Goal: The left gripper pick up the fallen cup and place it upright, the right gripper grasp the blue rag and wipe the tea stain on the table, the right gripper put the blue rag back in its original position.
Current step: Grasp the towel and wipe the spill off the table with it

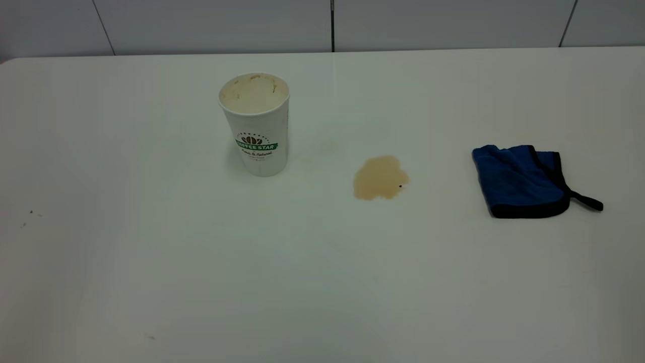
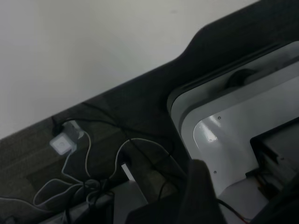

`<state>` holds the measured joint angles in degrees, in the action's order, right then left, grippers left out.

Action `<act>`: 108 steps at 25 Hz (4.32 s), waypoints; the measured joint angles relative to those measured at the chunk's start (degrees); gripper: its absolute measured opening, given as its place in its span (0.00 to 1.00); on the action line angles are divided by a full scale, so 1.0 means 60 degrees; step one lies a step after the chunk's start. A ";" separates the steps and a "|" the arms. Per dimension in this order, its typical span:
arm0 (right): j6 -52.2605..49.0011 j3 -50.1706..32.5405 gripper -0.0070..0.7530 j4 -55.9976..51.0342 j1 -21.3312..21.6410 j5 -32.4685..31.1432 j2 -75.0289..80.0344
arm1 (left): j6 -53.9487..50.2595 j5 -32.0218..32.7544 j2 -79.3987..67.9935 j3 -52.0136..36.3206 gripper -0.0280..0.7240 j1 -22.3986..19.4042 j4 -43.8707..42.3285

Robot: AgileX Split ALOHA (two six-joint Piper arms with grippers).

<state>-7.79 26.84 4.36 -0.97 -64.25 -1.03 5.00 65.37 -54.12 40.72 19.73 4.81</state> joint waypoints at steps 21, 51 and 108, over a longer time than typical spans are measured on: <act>0.0000 0.0000 0.68 0.0000 0.0000 0.0000 0.0000 | -0.1064 -0.0267 0.7711 -0.2157 0.79 -0.1067 -0.1115; 0.1714 0.0229 0.71 -0.2180 0.0000 0.1308 0.2776 | -0.1086 -0.0172 0.9190 -0.2157 0.79 -0.2972 -0.1115; 1.0241 0.8108 0.09 -0.5444 -0.1261 1.0410 2.3488 | -0.1097 -0.0169 0.9190 -0.2157 0.79 -0.2972 -0.1115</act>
<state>53.65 75.49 -28.30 -8.53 -1.79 139.89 -1.58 64.36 1.02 27.77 1.90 -1.88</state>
